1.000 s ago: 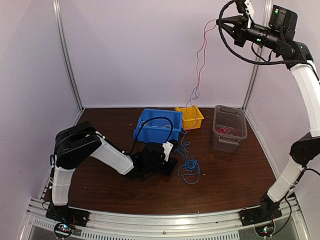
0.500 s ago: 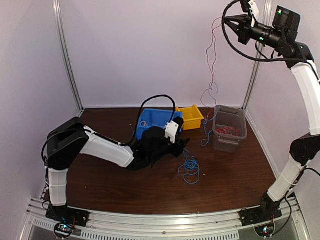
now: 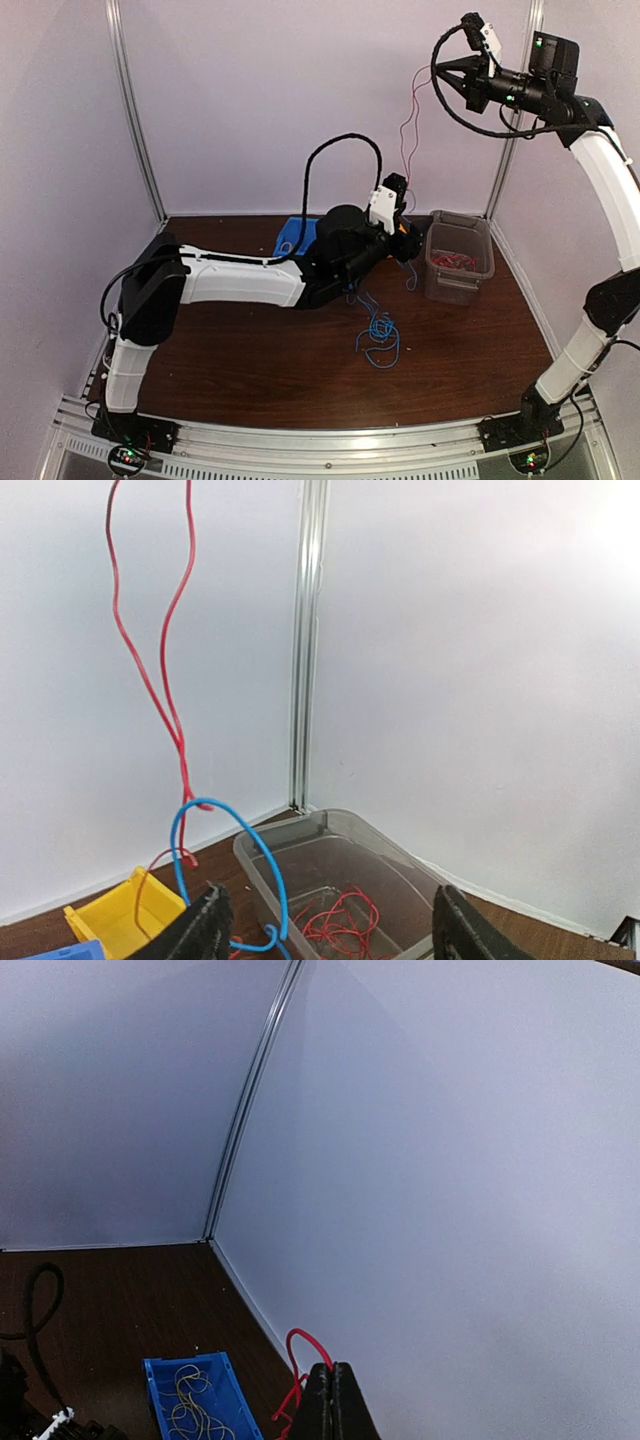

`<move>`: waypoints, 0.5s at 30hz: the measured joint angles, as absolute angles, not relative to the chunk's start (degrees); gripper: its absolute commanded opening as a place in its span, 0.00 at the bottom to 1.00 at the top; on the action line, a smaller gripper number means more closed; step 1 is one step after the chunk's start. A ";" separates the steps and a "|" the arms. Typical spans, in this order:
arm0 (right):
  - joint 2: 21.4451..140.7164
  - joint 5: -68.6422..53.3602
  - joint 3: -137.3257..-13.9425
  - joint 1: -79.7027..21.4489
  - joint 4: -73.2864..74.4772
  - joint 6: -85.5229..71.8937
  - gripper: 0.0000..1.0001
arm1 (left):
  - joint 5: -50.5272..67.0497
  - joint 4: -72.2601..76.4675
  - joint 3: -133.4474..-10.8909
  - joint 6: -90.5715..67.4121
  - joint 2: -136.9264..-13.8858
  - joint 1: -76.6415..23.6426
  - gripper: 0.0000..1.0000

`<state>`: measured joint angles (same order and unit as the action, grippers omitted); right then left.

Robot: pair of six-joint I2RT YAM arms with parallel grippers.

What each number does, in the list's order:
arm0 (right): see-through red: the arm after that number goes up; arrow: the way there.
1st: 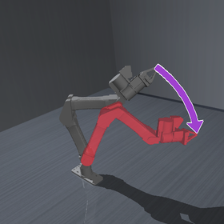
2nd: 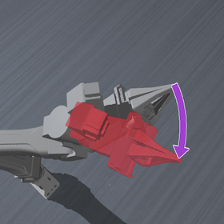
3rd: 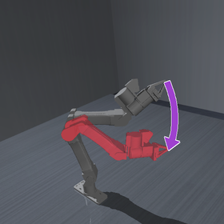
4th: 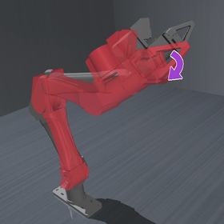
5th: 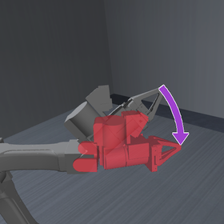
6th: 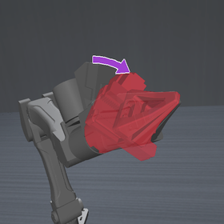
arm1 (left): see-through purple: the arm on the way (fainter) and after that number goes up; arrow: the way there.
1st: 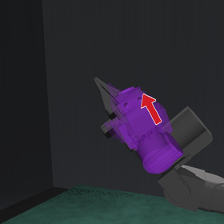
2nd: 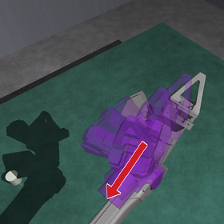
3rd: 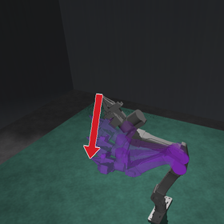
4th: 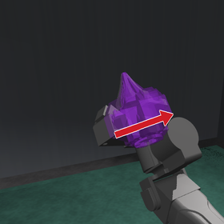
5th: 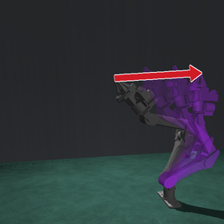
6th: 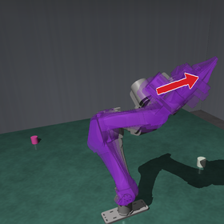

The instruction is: Untangle the cables

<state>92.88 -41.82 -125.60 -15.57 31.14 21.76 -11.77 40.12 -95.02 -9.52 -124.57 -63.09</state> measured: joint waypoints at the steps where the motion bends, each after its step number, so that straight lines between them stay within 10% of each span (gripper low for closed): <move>1: 92.79 -42.02 -125.36 -15.62 31.11 21.63 0.00 | -11.97 38.63 -97.43 -10.46 -125.84 -63.05 0.63; 11: 91.15 -43.57 -124.86 -15.90 31.03 20.95 0.00 | -17.39 27.90 -101.38 -20.18 -128.62 -61.91 0.42; 15: 91.09 -44.01 -124.86 -16.25 31.03 20.71 0.00 | -17.58 28.82 -97.19 -21.65 -127.66 -61.47 0.55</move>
